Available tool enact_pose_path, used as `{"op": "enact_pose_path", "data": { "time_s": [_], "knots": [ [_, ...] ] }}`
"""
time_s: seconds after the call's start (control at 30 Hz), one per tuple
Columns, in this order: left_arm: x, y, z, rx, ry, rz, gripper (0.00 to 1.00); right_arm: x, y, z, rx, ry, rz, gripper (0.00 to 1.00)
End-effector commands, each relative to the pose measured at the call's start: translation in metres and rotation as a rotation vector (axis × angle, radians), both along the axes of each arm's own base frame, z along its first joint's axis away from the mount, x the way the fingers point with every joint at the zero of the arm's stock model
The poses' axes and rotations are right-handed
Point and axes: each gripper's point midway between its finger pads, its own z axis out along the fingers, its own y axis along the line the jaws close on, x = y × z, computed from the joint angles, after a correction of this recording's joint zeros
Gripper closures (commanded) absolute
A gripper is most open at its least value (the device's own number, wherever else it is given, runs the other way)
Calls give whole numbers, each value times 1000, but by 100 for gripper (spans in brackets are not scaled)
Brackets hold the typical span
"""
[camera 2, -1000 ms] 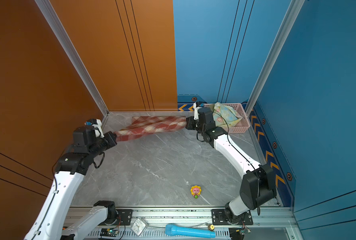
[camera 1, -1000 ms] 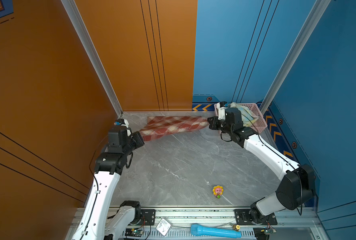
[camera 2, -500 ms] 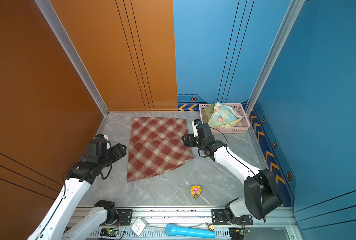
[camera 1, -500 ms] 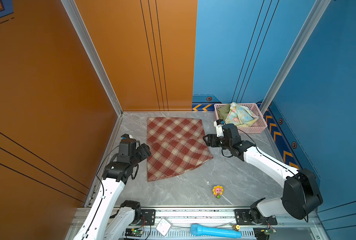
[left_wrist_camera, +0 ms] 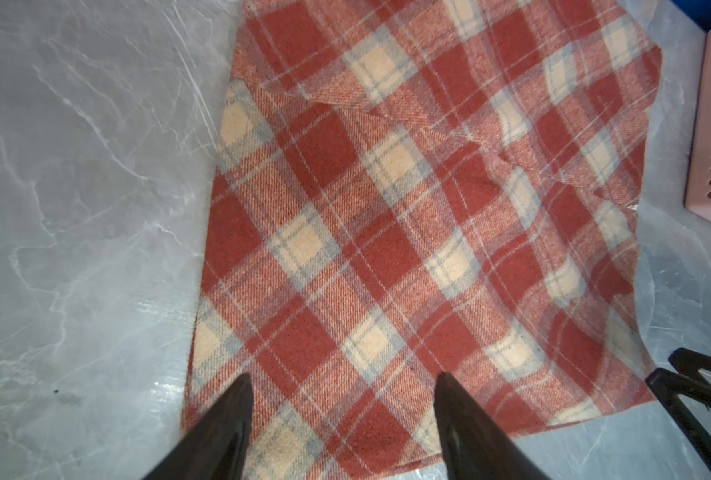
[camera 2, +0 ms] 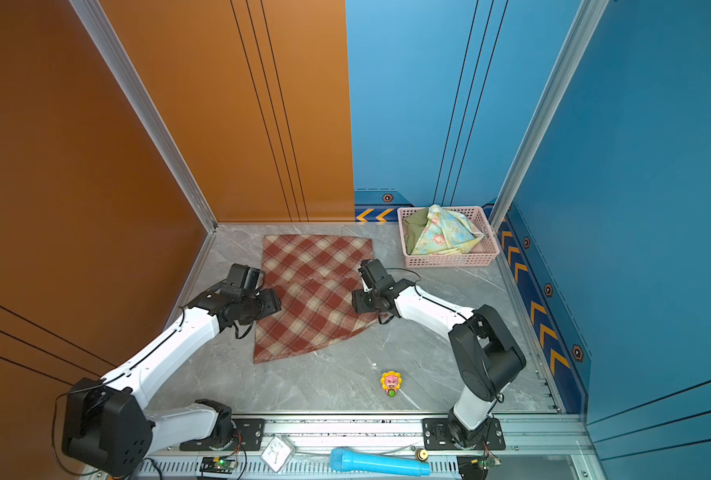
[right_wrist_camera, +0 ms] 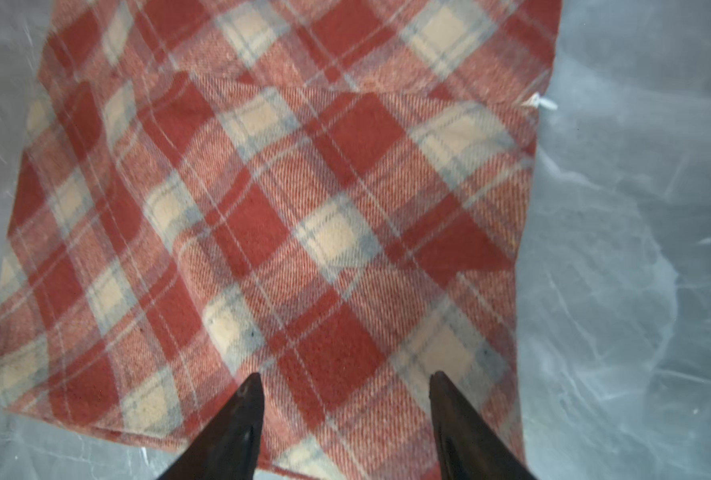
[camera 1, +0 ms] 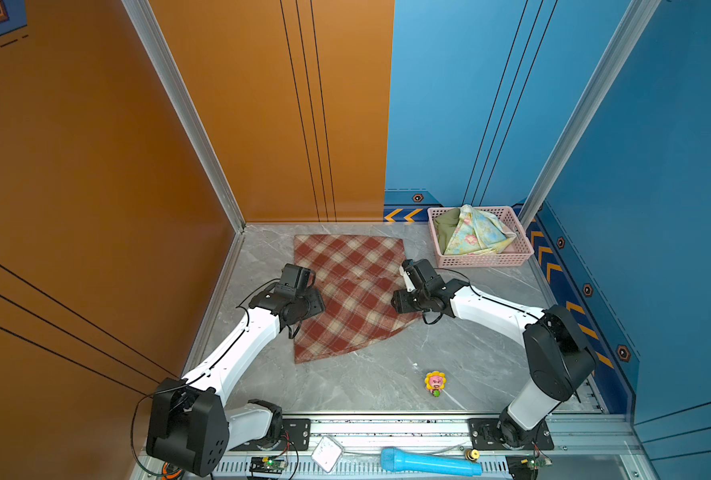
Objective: Fold and stack the skirts
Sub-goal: 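Lay the skirt back down flat and open both grippers, then move both grippers to the skirt's far edge near the wall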
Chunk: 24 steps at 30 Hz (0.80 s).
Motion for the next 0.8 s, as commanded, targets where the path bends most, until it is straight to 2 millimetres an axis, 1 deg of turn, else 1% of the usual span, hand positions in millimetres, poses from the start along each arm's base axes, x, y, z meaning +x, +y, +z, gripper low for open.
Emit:
{"op": "enact_pose_path", "data": {
  "time_s": [0.0,0.1,0.2,0.27,0.33,0.47,0.57,0.63,0.67,0.73,0.77],
  "knots": [
    [-4,0,-6,-8,14,5,29,-21,-14,-30,-91,72,-19,37],
    [0,-1,-2,-12,4,7,29,-32,-13,-43,-129,80,1,38],
    [7,-3,2,-15,-7,1,29,-35,-16,-54,-158,86,2,43],
    [12,-4,5,-16,-13,-3,29,-48,-10,-61,-169,102,28,48],
    [16,-4,10,-21,-21,2,29,-60,-16,-67,-185,117,26,51],
    [27,-1,23,-25,-54,12,29,-94,-33,-75,-211,147,16,53],
    [34,0,31,-23,-71,17,29,-117,-43,-74,-221,152,13,55],
    [36,1,29,-19,-66,20,29,-129,-45,-66,-221,135,25,55],
    [42,0,36,-21,-82,19,29,-134,-46,-61,-221,123,31,55],
    [48,0,40,-15,-90,19,29,-134,-45,-47,-195,93,39,55],
    [51,0,40,-8,-90,19,29,-129,-45,-38,-178,73,34,55]
  ]
}}
